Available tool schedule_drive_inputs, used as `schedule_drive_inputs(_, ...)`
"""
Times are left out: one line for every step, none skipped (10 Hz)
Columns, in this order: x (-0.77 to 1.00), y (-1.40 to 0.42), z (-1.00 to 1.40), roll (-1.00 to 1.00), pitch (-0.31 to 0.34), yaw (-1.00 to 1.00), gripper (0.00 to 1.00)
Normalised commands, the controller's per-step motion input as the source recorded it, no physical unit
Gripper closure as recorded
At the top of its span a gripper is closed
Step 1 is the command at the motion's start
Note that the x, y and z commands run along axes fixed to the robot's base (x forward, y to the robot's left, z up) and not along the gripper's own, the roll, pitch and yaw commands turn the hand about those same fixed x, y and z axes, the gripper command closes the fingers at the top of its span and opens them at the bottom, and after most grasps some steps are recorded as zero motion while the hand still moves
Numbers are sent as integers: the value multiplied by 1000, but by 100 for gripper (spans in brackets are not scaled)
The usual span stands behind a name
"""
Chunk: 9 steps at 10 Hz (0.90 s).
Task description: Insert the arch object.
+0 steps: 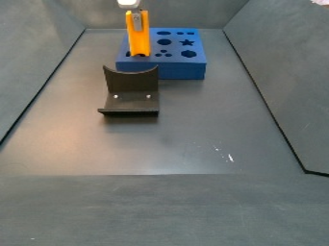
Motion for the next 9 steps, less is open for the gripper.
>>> schedule_drive_inputs(403,0,-280,61,1,223,100)
schedule_drive_inputs(420,0,-274,63,4,74,100)
schedule_drive_inputs(371,0,-269,53,0,0,100)
schedule_drive_inputs(240,-49,-251,0,0,-111,100)
schedule_drive_inputs(106,-63,-263,0,-50,-151,100)
schedule_drive_inputs(0,-23,-323,0,-120,-51,100)
schedule_drive_inputs(-91,-29,-331,0,-140,0,100)
schedule_drive_inputs(-226,-74,-354,60,-234,334,100)
schedule_drive_inputs(-209,-169,-314,143,-241,654,100)
